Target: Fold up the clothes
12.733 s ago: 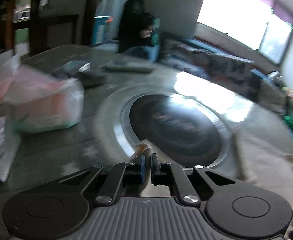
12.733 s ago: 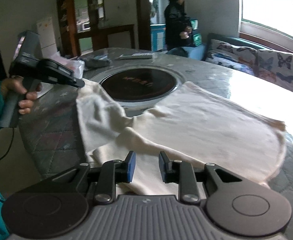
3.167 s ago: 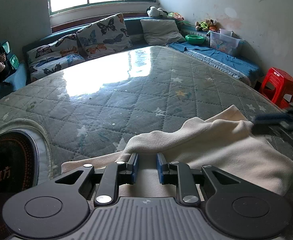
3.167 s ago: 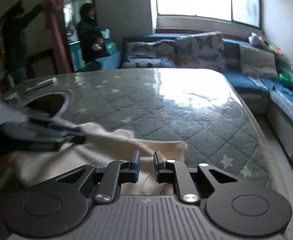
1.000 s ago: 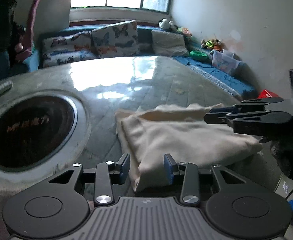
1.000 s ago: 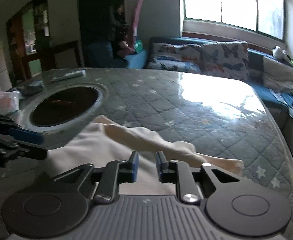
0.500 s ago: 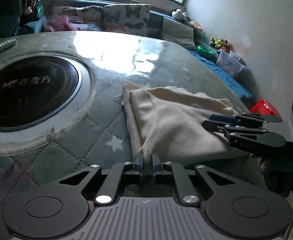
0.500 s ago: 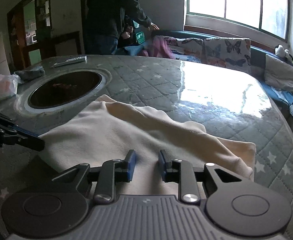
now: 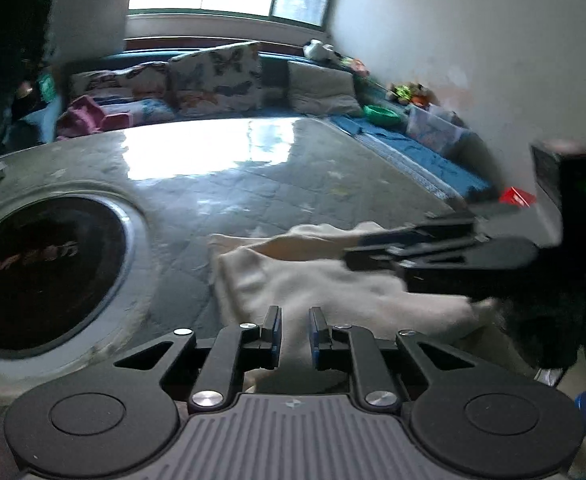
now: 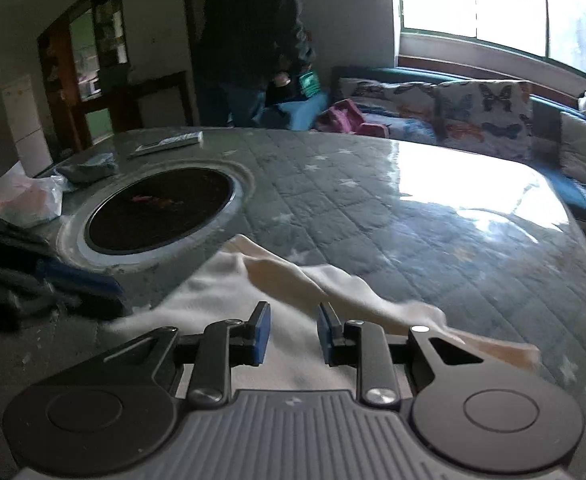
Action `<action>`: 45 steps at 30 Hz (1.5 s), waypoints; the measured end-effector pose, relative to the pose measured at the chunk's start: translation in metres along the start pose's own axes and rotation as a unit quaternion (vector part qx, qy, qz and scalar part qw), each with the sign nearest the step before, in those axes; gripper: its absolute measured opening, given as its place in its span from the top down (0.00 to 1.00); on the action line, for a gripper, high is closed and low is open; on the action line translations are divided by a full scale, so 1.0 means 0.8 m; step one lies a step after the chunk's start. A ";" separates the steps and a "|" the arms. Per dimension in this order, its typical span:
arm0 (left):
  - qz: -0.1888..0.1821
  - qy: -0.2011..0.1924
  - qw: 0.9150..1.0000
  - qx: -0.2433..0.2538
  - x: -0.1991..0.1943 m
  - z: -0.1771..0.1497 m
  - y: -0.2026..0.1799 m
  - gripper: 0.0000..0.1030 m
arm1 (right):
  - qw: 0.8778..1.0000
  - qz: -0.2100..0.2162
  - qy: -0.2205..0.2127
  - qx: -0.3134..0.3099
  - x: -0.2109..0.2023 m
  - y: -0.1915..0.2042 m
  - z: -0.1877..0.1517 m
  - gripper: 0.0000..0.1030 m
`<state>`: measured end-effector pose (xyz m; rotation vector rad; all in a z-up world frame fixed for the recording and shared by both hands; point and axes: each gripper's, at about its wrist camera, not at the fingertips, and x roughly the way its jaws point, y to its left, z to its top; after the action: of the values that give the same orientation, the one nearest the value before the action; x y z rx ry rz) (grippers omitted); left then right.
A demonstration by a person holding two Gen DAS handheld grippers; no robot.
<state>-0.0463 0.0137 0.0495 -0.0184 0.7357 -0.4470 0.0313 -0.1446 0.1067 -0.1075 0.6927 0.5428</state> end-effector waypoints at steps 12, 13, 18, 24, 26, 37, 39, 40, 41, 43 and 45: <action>-0.008 0.031 0.999 -0.015 0.034 -0.007 0.017 0.85 | 0.999 0.009 0.037 -0.011 0.086 0.017 0.029 0.86; -0.009 0.031 0.999 -0.018 0.034 -0.007 0.018 0.85 | 0.999 0.008 0.039 -0.012 0.091 0.017 0.030 0.87; -0.014 0.035 0.999 -0.030 0.033 -0.005 0.021 0.85 | 0.999 0.010 0.029 -0.023 0.087 0.025 0.037 0.86; -0.017 0.039 0.999 -0.032 0.033 -0.002 0.022 0.84 | 0.997 0.035 0.035 -0.067 0.075 0.045 0.033 0.86; -0.017 0.040 0.998 -0.034 0.032 -0.002 0.021 0.83 | 0.996 0.034 0.042 -0.066 0.084 0.045 0.028 0.85; 0.017 0.034 0.999 -0.033 0.021 0.002 0.022 0.54 | 0.999 0.014 -0.004 -0.043 0.020 0.042 0.011 0.83; 0.020 0.034 0.998 -0.039 0.022 0.003 0.024 0.54 | 0.999 0.005 -0.006 -0.044 0.009 0.040 -0.004 0.83; 0.020 0.036 0.998 -0.041 0.023 0.003 0.025 0.54 | 0.999 0.001 -0.003 -0.044 0.007 0.040 -0.011 0.83; 0.023 0.037 0.998 -0.041 0.025 0.003 0.024 0.54 | 0.999 0.000 0.004 -0.044 0.008 0.040 -0.020 0.83; 0.029 0.038 0.998 -0.039 0.027 0.005 0.020 0.51 | 0.999 -0.004 0.008 -0.046 0.009 0.040 -0.034 0.81; 0.033 0.038 0.998 -0.036 0.028 0.007 0.015 0.48 | 0.999 -0.009 -0.002 -0.042 0.001 0.040 -0.039 0.79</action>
<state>-0.0235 0.0152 0.0374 -0.0455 0.8254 -0.3600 -0.0022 -0.1249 0.0849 -0.1909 0.6635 0.5557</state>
